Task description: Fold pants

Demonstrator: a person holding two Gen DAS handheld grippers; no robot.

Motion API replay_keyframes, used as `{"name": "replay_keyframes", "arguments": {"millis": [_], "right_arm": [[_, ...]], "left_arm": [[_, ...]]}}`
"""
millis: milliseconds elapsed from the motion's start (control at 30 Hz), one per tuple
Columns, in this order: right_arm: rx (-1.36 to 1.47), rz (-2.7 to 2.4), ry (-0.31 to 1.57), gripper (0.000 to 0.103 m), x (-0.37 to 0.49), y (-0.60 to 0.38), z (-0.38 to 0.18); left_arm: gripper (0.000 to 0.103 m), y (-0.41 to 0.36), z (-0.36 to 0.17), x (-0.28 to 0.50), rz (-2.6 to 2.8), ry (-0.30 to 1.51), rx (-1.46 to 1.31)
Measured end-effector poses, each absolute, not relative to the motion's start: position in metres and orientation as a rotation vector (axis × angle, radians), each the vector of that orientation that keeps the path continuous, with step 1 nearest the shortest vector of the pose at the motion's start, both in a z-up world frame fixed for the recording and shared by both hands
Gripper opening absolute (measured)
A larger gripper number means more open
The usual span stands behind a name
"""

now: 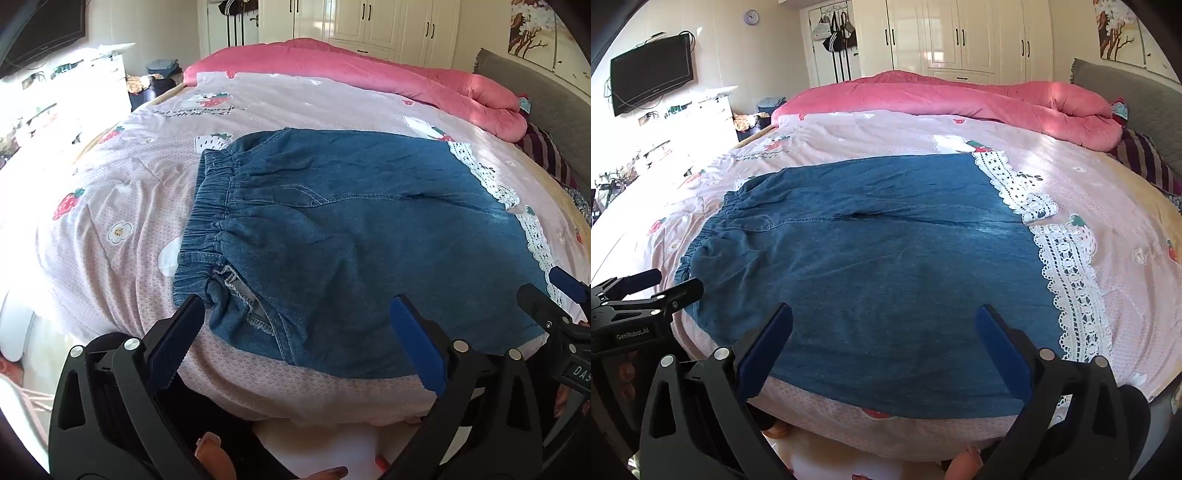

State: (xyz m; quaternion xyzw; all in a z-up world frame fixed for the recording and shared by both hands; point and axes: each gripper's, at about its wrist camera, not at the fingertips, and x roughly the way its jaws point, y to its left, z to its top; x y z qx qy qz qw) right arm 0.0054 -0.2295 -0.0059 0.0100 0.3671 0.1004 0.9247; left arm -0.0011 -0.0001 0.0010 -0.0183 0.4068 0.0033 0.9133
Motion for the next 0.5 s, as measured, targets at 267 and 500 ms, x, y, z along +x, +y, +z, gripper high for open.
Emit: {"name": "replay_keyframes", "arguments": {"millis": [267, 500], "right_arm": [[-0.006, 0.183, 0.731, 0.099, 0.001, -0.228, -0.002], [-0.020, 0.185, 0.731, 0.099, -0.002, -0.224, -0.002]], "left_arm": [[0.094, 0.003, 0.003, -0.002, 0.008, 0.841, -0.030], [0.094, -0.005, 0.005, -0.004, 0.009, 0.838, -0.016]]}}
